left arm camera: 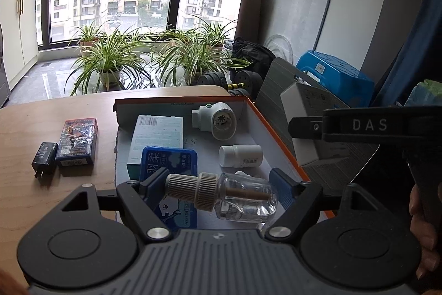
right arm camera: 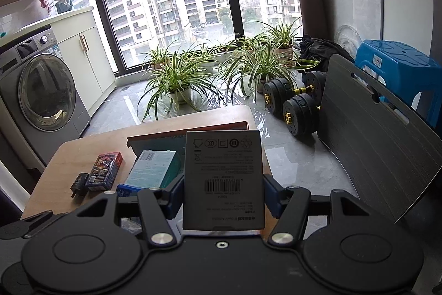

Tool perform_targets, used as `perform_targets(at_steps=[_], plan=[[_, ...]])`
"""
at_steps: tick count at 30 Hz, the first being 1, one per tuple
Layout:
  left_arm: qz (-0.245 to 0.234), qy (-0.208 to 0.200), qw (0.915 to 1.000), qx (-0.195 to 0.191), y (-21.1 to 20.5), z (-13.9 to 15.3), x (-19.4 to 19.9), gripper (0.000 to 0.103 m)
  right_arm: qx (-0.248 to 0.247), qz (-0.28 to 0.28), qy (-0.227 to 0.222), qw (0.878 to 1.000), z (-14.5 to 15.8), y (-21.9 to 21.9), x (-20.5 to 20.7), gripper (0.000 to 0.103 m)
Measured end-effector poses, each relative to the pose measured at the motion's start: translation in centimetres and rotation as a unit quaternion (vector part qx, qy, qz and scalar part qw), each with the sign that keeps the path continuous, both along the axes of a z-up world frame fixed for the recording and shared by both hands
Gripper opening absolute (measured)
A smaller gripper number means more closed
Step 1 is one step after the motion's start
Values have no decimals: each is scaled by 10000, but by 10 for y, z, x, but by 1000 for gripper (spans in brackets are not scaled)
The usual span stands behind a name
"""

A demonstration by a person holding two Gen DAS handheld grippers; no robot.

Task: Organize rigid objects
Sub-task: 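Open left tool to drop the glass bottle in the tray while right tool lowers and releases the white box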

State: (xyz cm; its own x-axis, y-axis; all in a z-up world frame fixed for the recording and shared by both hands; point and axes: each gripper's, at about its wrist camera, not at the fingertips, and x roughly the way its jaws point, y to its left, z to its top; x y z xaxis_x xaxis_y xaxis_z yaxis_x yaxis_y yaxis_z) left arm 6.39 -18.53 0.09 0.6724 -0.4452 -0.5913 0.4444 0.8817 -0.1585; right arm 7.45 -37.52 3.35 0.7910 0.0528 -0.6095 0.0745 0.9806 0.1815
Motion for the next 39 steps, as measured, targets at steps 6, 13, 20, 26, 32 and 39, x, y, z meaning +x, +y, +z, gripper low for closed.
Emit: perform_targets(at_steps=[6,13,20,26,32,39], plan=[[-85,37,10000,-10,-5,-4,7,81,14,169,88,9998,-3,8,21,71],[-172,56,9998,-21,-11,-7,11,81,7,266,184,9995,-8,14,38,71],[-202,95,9997,-34,-13,-11,16,81,-1,351,247,9991,-11,21,51,71],[-167,138,9998,-55,-12,-14,19,81,-20,388,271,9989,-13,25,58,71],[-163,152,9997,-63,-11,-14,22,81,-58,417,267,9988,-13,29,65,72],[-161,124,9996,-179,-10,-9,21,82,-89,329,176,9993,-8,26,61,76]])
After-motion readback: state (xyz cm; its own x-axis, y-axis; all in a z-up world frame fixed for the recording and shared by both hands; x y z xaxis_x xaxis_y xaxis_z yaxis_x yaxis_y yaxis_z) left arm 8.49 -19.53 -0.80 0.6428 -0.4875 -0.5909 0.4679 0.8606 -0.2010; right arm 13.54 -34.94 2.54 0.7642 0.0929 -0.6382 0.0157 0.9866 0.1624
